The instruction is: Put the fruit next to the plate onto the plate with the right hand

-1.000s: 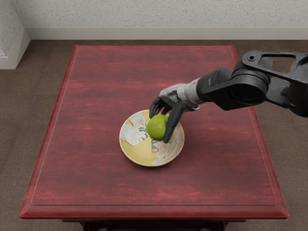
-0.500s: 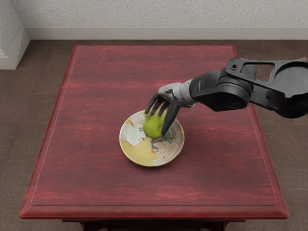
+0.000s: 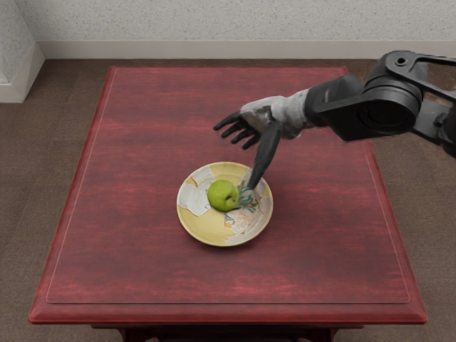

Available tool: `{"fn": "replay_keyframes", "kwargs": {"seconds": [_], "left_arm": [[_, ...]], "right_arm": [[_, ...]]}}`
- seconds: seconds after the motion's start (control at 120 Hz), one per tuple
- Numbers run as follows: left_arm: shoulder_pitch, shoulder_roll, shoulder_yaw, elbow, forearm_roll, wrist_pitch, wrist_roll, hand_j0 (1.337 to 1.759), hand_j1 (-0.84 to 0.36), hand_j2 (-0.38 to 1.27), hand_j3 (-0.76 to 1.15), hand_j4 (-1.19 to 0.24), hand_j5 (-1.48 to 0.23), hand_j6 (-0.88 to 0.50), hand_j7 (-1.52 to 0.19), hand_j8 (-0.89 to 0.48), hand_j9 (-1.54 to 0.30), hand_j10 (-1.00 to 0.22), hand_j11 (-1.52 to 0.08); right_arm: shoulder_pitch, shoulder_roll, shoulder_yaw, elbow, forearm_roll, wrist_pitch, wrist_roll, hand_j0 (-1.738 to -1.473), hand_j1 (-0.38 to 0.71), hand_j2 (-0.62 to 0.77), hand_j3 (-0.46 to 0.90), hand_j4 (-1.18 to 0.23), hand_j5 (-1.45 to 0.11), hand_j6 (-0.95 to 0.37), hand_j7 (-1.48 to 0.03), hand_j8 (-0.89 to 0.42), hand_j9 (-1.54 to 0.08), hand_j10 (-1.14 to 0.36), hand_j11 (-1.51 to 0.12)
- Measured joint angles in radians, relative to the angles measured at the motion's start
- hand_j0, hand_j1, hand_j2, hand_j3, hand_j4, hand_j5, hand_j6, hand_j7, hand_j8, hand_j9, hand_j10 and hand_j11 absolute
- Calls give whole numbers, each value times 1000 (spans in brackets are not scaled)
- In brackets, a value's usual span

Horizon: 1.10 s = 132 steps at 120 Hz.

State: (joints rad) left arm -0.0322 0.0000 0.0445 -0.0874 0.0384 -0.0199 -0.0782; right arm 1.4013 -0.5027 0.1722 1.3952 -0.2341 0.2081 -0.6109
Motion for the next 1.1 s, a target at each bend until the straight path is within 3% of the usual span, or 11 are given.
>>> {"fn": "replay_keyframes", "kwargs": {"seconds": [0.258, 0.45, 0.683, 1.1], "left_arm": [[0, 0, 0, 0, 0, 0, 0, 1658, 74, 46, 0, -230, -299, -230, -299, -230, -299, -230, -299], [0, 0, 0, 0, 0, 0, 0, 1658, 73, 46, 0, -230, -299, -230, -299, -230, -299, -230, -299], [0, 0, 0, 0, 0, 0, 0, 1658, 73, 46, 0, -230, -299, -230, -299, -230, -299, -230, -299], [1, 0, -1, 0, 0, 0, 0, 1658, 73, 47, 0, -230, -299, -230, -299, -230, -299, -230, -299]], "right_arm": [[-84, -294, 101, 4, 396, 342, 0, -1658, -284, -7, 0, -58, -78, -55, -76, -54, -77, -58, -77], [-281, -445, 183, -30, 514, 394, 0, -1658, -296, -7, 0, -45, -60, -44, -60, -44, -60, -45, -60], [-429, -484, 234, -110, 637, 402, 0, -1658, -302, -7, 0, -38, -52, -37, -52, -37, -52, -38, -52], [-464, -487, 240, -118, 672, 404, 0, -1658, -305, -8, 0, -33, -47, -32, -48, -33, -47, -34, -48]]}}
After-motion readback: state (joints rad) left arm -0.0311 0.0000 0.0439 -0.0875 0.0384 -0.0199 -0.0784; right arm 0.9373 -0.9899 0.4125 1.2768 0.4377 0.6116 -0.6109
